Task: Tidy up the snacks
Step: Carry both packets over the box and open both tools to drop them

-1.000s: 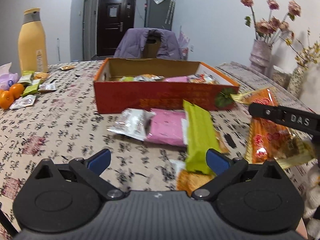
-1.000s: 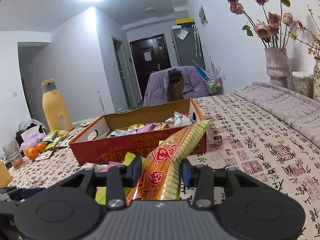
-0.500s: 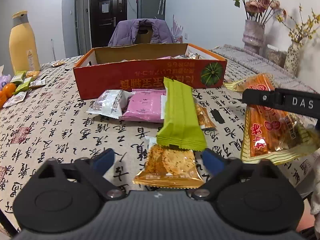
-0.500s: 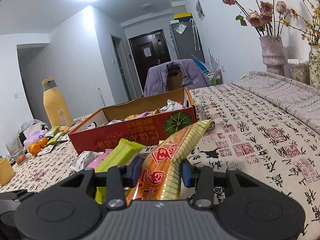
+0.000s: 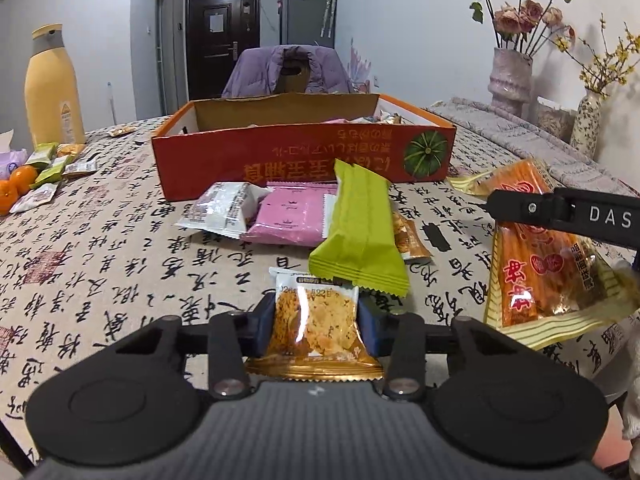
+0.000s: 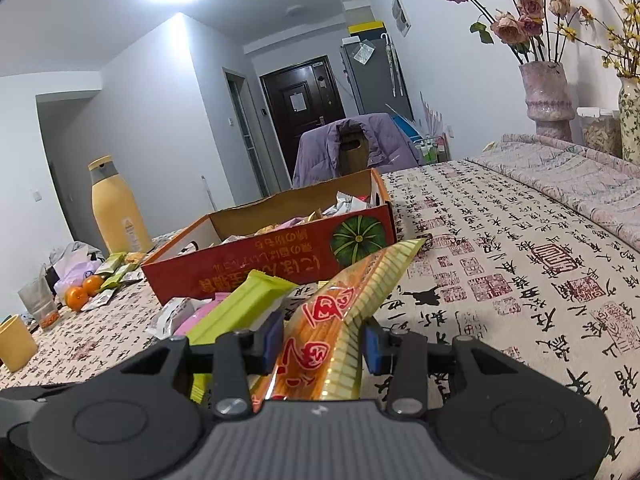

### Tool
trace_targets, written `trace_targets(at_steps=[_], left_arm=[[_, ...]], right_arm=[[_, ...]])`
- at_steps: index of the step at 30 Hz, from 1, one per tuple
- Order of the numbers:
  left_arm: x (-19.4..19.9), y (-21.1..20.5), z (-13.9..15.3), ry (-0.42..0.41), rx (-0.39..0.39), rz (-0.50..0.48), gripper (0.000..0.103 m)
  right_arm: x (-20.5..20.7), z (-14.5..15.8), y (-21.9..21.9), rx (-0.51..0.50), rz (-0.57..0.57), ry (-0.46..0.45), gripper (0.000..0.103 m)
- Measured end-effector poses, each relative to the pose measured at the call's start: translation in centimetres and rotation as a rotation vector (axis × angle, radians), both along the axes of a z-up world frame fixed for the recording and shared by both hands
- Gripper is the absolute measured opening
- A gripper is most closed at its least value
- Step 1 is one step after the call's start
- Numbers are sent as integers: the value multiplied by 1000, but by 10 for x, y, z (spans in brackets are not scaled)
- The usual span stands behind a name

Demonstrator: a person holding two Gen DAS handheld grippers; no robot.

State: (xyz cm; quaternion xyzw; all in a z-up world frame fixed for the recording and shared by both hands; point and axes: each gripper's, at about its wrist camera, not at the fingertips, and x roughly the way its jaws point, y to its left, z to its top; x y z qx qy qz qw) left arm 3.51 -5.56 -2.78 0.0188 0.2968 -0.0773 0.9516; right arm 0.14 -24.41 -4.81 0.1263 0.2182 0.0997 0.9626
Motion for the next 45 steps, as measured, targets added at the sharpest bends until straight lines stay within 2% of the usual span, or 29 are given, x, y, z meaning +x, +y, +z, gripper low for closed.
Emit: trace_targets(at_steps=[12, 22, 34, 45], left_arm=[[-16, 27, 20, -83, -6, 81, 43], [-14, 49, 42, -144, -13, 133, 43], [16, 49, 58, -178, -25, 120, 43], [64, 49, 75, -208, -30, 114, 43]], right_arm=[[-6, 9, 7, -18, 7, -26, 40], [2, 19, 17, -37, 18, -45, 40], [33, 32, 21, -60, 16, -52, 40], [79, 52, 27, -94, 24, -74, 40]])
